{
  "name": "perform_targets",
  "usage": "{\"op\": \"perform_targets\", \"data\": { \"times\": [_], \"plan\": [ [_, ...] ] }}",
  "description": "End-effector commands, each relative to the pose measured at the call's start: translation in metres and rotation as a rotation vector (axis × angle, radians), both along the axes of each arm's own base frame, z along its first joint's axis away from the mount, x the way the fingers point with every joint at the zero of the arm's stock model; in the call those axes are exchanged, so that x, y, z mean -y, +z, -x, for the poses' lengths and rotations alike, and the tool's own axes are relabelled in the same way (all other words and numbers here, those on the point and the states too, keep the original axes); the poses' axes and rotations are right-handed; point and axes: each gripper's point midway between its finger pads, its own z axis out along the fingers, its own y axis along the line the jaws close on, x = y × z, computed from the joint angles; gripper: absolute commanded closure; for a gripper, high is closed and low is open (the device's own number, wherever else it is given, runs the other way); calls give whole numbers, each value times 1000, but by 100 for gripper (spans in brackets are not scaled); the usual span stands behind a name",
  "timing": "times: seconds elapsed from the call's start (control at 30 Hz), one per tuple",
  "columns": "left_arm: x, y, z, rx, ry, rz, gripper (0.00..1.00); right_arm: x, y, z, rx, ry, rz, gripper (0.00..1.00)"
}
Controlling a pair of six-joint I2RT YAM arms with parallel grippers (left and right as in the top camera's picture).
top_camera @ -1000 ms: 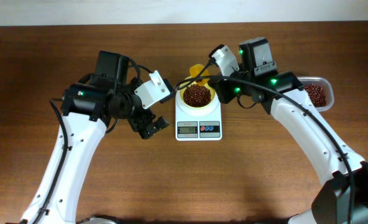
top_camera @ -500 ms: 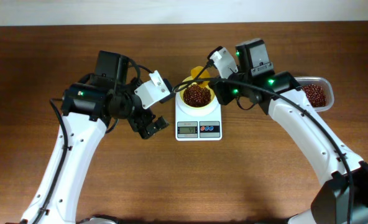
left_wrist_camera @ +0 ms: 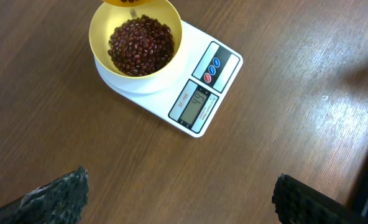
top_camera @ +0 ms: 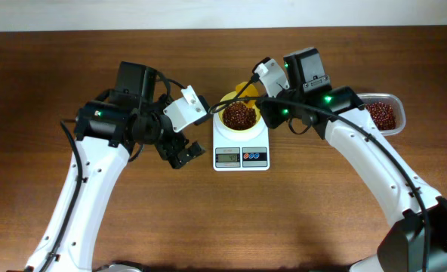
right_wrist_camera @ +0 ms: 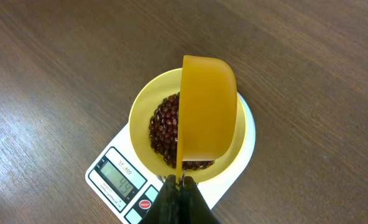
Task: Scoop item into bowl and weigh 50g on scale
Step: 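Hold the tilted yellow scoop over the bowl while beans finish pouring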
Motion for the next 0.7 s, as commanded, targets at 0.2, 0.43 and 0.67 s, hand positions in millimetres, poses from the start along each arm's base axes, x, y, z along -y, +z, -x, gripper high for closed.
{"op": "perform_targets", "data": {
  "times": [0.2, 0.43, 0.67],
  "plan": [
    [2, 1, 1, 2, -17, 12, 1, -4, 5, -6, 46, -21, 37, 96],
    [2, 1, 1, 2, -17, 12, 1, -12, 7, -2, 31, 13, -2, 96],
    [2, 1, 1, 2, -17, 12, 1, -15, -9, 7, -25, 31, 3, 96]
  ]
}}
